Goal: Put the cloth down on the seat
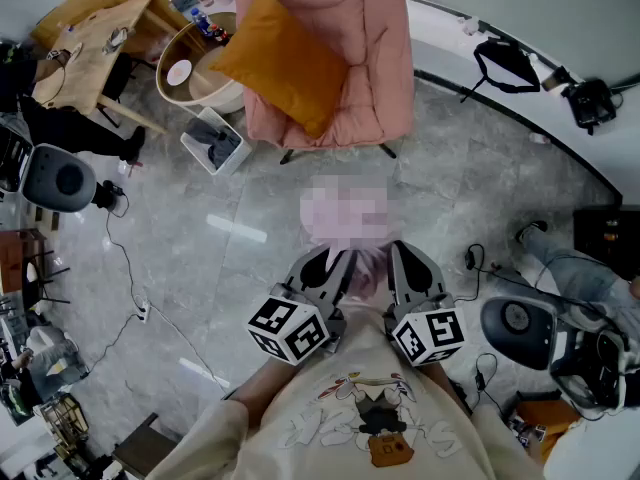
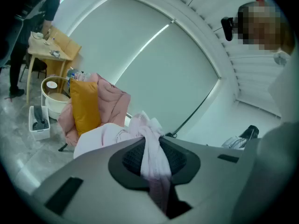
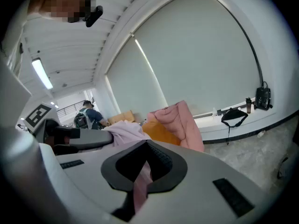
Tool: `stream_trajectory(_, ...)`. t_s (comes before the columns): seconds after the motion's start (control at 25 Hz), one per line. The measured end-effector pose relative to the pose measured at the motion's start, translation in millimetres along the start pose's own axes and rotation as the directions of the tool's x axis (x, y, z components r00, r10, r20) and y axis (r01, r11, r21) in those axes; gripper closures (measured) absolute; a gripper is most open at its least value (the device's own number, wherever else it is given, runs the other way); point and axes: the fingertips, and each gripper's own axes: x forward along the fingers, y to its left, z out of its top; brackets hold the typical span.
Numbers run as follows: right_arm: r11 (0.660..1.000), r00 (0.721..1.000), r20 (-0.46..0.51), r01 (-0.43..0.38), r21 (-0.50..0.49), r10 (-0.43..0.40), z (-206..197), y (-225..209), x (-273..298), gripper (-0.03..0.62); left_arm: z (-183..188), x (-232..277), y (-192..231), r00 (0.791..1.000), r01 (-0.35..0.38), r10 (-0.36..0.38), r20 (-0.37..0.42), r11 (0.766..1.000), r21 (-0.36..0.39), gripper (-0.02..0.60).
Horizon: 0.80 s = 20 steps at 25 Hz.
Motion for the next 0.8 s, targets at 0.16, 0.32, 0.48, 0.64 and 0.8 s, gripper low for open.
stream_trajectory(0.16, 1.000, 1.000, -0.011, 0.021, -0.012, -0.021, -49.0, 50.6, -42.0, 0.576, -25.1, -72.4, -2.8, 0.999, -0.049, 0.047, 0.016, 0.983, 0.179, 0.525)
stream_trajectory(0.32, 0.999, 0.999, -0.022, 0.030, -0.013, -0.030, -81.0, 86.8, -70.1, 0.576, -48.1, -123.7, -4.8, 0.997, -0.082, 0.083, 0.009, 0.968, 0.236, 0.525)
stream_trajectory(0.48, 1.000, 0.999, 0.027, -0.031, 0.000, 0.031, -94.8, 107.6, -93.3, 0.576, -71.6, -162.2, -5.1, 0.995, -0.103, 0.102, 0.018, 0.961, 0.255, 0.525)
stream_trajectory(0.64, 0.997, 0.998, 0.040, -0.049, 0.053, 0.046, -64.4, 85.9, -81.0, 0.576, -47.8, -141.1, -7.5, 0.990, -0.139, 0.137, 0.027, 0.965, 0.223, 0.525)
stream_trajectory(0.8, 0.999, 0.998, 0.047, -0.046, 0.020, 0.045, -37.3, 54.8, -60.0, 0.576, -21.5, -114.1, -9.5, 0.989, -0.149, 0.144, 0.040, 0.962, 0.229, 0.525)
